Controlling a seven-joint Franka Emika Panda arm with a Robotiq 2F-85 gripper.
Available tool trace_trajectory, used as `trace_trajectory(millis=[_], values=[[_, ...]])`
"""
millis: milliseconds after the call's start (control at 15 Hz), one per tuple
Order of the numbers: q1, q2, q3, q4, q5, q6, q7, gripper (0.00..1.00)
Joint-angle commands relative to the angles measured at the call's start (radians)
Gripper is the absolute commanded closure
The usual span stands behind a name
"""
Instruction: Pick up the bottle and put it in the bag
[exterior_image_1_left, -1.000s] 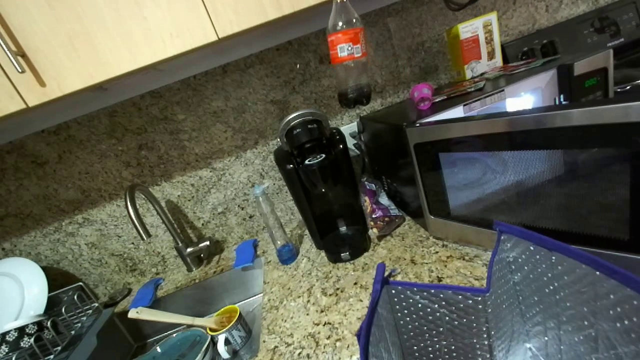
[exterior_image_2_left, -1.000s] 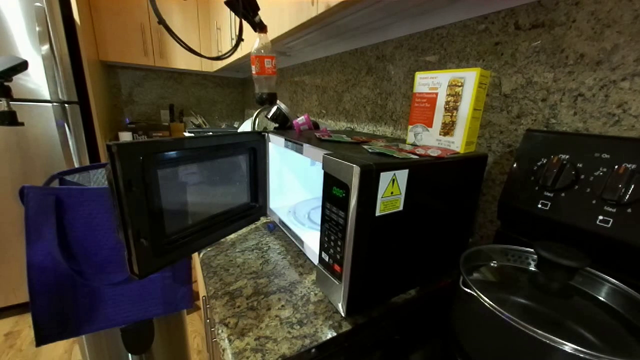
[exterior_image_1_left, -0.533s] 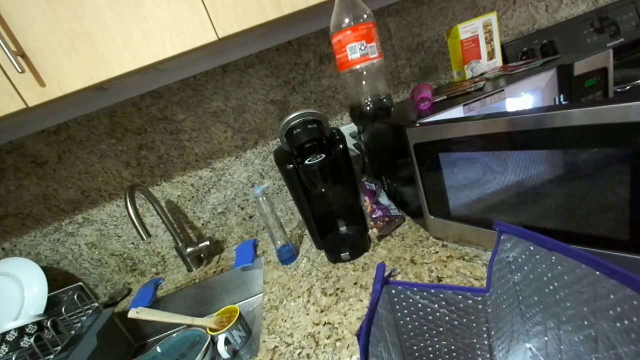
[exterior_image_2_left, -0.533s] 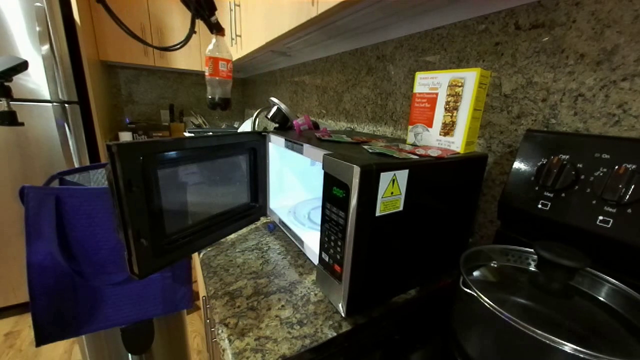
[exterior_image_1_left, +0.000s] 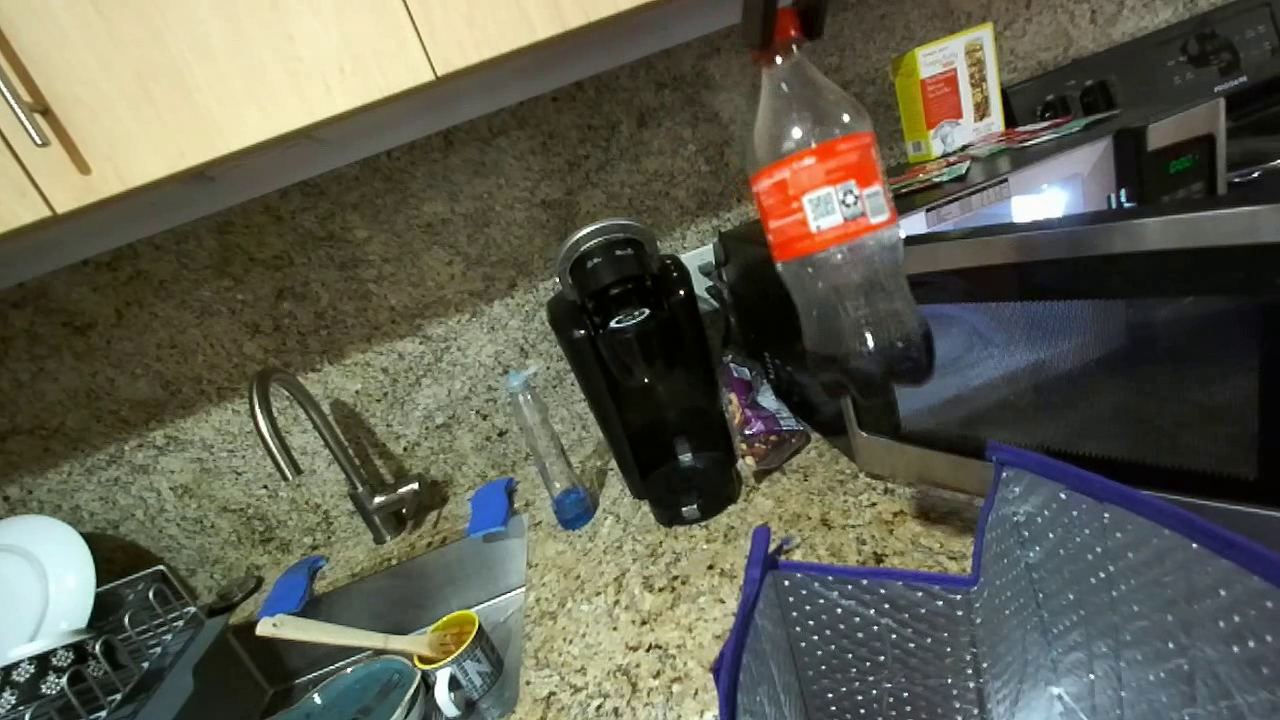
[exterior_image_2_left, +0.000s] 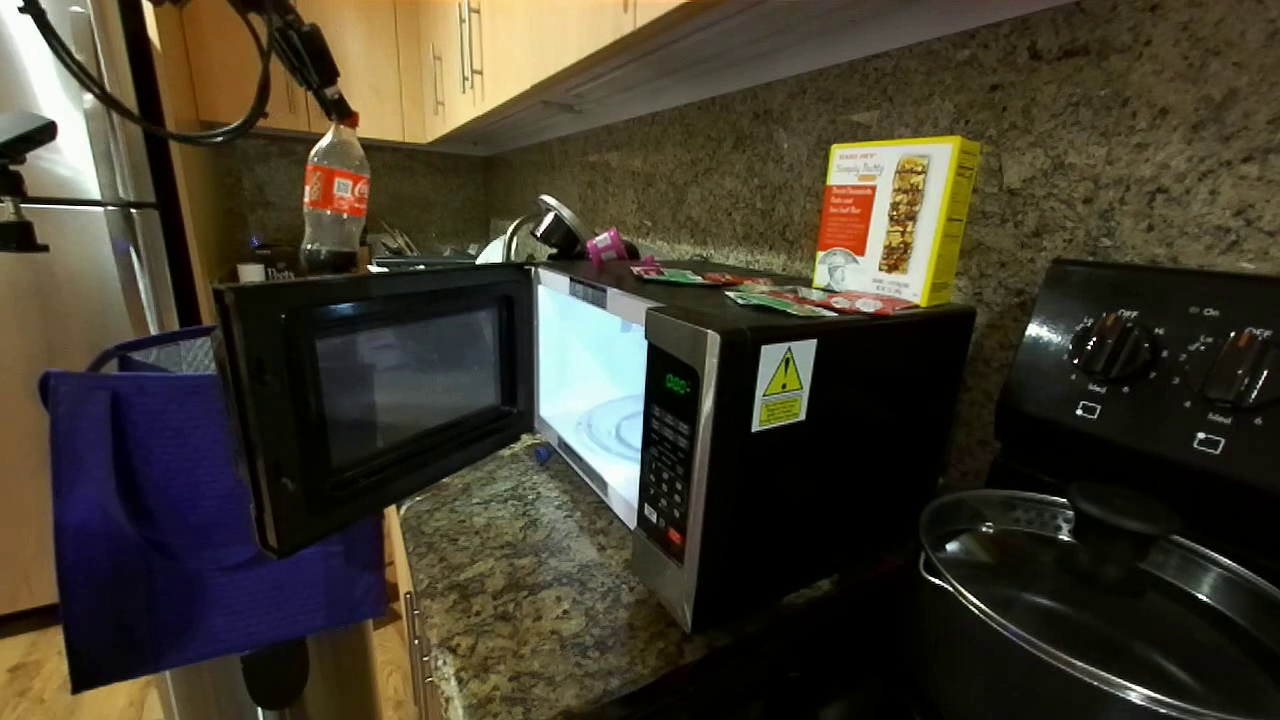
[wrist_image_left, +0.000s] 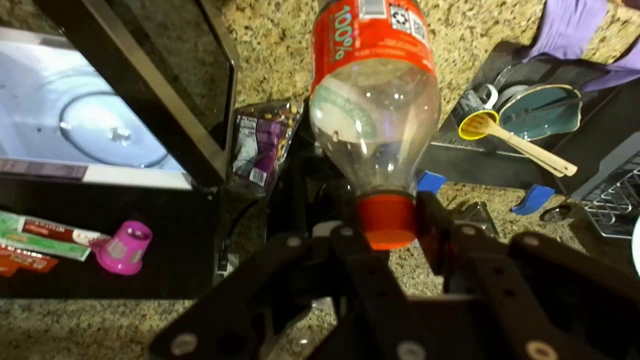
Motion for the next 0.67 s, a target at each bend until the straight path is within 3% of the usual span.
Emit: trace_trajectory(millis=[0,333,600], values=[[-0.100,-0.073,0.120,-0.197,0.081,0.107,0.089,0.86],[-0.174,-0.088,0.200,-0.416,0.011,0.326,0.290,0.86],[-0.195,-0.099,0.240,-0.570,-0.011,0.433,0.383,0.86]])
